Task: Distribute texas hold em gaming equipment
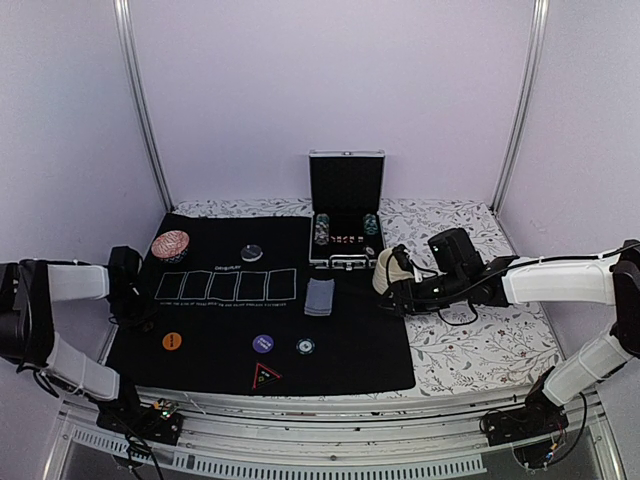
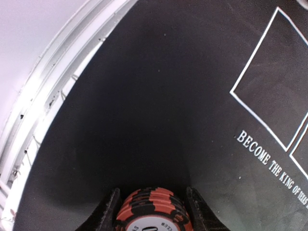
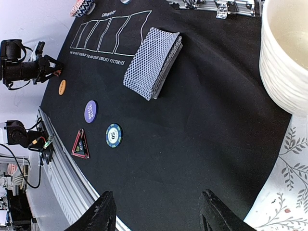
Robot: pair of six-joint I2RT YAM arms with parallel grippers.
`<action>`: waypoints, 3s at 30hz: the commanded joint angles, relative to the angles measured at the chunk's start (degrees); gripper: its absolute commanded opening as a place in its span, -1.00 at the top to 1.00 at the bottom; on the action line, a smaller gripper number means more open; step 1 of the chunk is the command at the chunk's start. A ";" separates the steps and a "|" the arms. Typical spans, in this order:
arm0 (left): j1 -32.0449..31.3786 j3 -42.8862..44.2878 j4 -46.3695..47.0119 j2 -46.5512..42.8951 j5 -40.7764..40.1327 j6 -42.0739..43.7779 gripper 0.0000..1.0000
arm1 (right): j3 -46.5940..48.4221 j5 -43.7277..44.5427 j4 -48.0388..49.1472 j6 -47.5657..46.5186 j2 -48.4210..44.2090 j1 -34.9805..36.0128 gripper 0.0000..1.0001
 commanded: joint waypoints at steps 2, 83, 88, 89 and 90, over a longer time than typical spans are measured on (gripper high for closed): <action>0.56 -2.89 3.13 0.47 2.38 -2.24 0.73 | 1.71 -0.95 0.51 -1.02 -1.87 -0.50 -0.21; -64.17 41.17 -16.85 38.28 9.09 36.24 -0.02 | 0.33 8.89 -13.40 1.71 -14.71 -4.00 -0.98; -64.50 40.62 -16.80 38.07 9.59 35.84 0.18 | 0.07 8.91 -13.19 2.06 -15.03 -4.07 -0.98; -64.55 40.62 -16.74 37.94 9.48 35.72 0.23 | 0.06 8.99 -13.22 2.04 -15.20 -4.06 -0.98; -64.55 40.62 -16.65 37.75 9.48 35.67 0.32 | -0.07 9.04 -13.23 2.10 -15.42 -4.00 -0.98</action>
